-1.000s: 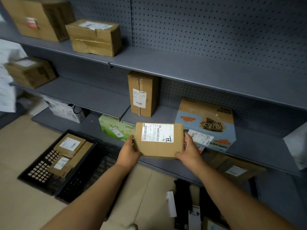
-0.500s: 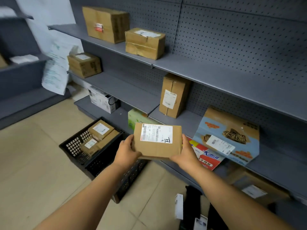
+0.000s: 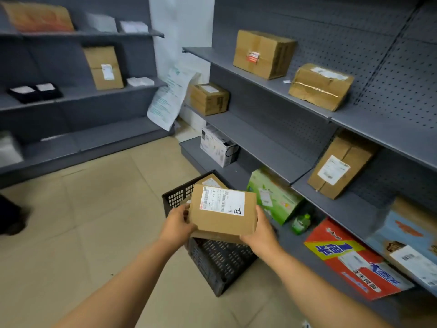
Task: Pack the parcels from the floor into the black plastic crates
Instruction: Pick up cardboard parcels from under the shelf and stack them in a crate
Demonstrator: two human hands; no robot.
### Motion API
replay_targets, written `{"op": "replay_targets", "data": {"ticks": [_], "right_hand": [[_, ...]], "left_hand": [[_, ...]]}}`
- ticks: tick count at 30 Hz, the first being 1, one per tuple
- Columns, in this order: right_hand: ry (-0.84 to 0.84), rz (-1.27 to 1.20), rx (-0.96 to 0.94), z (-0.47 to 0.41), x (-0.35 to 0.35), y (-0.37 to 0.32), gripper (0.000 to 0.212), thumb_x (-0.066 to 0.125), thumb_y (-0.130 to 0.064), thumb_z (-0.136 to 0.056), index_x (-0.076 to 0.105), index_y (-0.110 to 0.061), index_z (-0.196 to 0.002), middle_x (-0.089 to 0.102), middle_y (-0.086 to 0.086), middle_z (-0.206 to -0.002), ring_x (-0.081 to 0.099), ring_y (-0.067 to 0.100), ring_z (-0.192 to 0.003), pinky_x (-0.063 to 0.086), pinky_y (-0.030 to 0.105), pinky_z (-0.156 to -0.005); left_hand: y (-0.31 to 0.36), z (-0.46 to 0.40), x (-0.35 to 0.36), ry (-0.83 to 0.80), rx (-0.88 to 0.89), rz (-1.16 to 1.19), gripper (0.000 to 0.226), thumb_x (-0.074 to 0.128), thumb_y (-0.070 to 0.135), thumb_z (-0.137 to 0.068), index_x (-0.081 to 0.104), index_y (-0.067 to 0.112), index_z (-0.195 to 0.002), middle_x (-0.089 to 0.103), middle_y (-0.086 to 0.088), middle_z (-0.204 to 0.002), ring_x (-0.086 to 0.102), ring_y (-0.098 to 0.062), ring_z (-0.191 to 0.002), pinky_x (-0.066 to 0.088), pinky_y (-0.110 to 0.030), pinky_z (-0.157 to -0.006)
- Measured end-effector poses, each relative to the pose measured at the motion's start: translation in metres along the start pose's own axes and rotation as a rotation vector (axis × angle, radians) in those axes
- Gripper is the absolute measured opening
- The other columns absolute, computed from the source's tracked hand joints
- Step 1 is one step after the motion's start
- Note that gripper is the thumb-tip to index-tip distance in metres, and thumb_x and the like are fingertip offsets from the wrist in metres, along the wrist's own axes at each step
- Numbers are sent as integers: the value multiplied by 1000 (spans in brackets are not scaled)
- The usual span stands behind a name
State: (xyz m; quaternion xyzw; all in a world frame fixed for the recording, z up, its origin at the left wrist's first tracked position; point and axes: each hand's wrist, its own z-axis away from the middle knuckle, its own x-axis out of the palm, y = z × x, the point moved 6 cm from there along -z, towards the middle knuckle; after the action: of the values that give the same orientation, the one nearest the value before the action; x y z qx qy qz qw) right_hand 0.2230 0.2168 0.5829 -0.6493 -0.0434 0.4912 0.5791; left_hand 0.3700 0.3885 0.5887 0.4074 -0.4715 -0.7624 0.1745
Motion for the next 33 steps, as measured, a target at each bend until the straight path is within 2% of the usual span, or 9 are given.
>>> {"op": "replay_targets", "data": {"ticks": [3, 7, 13, 16, 19, 22, 26, 30, 33], "right_hand": [[1, -18, -24, -9, 55, -40, 70, 74, -18, -65, 46, -30, -128, 60, -6, -121, 57, 10, -112, 50, 35, -93], [-23, 24, -19, -24, 115, -77, 77, 73, -22, -64, 41, -33, -133, 55, -5, -123, 55, 12, -112, 50, 37, -93], [-26, 96, -4, -51, 169, -107, 77, 71, -17, -70, 36, -31, -137, 50, -3, -127, 54, 18, -114, 51, 42, -92], [-49, 133, -7, -75, 188, -112, 86, 75, -15, -69, 31, -31, -141, 48, -2, -132, 52, 19, -118, 51, 42, -94], [-62, 149, 5, -101, 202, -117, 88, 75, -9, -71, 28, -25, -144, 45, -1, -135, 49, 18, -122, 47, 32, -98], [-76, 151, 26, -133, 214, -122, 89, 74, -5, -74, 25, -22, -147, 44, 1, -136, 45, 17, -126, 40, 23, -97], [-30, 161, 63, -186, 220, -129, 90, 74, -11, -76, 22, -19, -148, 36, 5, -144, 33, 20, -134, 32, 33, -112], [-18, 157, 81, -245, 217, -139, 87, 71, -12, -81, 18, -16, -149, 29, 5, -150, 27, 20, -139, 29, 33, -114], [-14, 151, 98, -288, 213, -146, 89, 71, -12, -81, 16, -20, -150, 30, 3, -149, 28, 20, -139, 33, 36, -112]], "left_hand": [[-31, -20, -60, 35, -3, 3, 59, 65, -3, -74, 52, 14, -128, 56, -4, -103, 55, -20, -98, 46, -27, -81], [-68, -46, -122, 42, -41, 5, 54, 63, -3, -76, 54, 17, -125, 60, -5, -90, 56, -19, -82, 41, -19, -58], [-104, -90, -169, 35, -105, 15, 55, 62, -3, -76, 55, 19, -126, 59, -6, -86, 59, -24, -84, 45, -27, -63], [-114, -115, -181, 32, -126, -3, 56, 64, 3, -75, 55, 22, -128, 60, -10, -98, 59, -23, -90, 45, -26, -70], [-124, -145, -189, 16, -139, -36, 58, 64, 6, -75, 55, 23, -129, 60, -11, -104, 60, -23, -93, 47, -28, -77], [-122, -184, -197, 2, -149, -49, 55, 62, 5, -76, 55, 22, -129, 61, -9, -106, 60, -21, -93, 46, -28, -73], [-105, -253, -201, -12, -138, -71, 52, 60, 1, -79, 55, 18, -128, 61, -6, -106, 60, -21, -92, 43, -24, -67], [-83, -325, -199, -55, -114, -101, 49, 59, 4, -81, 57, 17, -128, 61, -3, -101, 61, -20, -92, 45, -26, -76], [-69, -372, -198, -95, -96, -123, 43, 56, 4, -82, 59, 18, -123, 62, -2, -98, 58, -19, -90, 43, -25, -75]]}}
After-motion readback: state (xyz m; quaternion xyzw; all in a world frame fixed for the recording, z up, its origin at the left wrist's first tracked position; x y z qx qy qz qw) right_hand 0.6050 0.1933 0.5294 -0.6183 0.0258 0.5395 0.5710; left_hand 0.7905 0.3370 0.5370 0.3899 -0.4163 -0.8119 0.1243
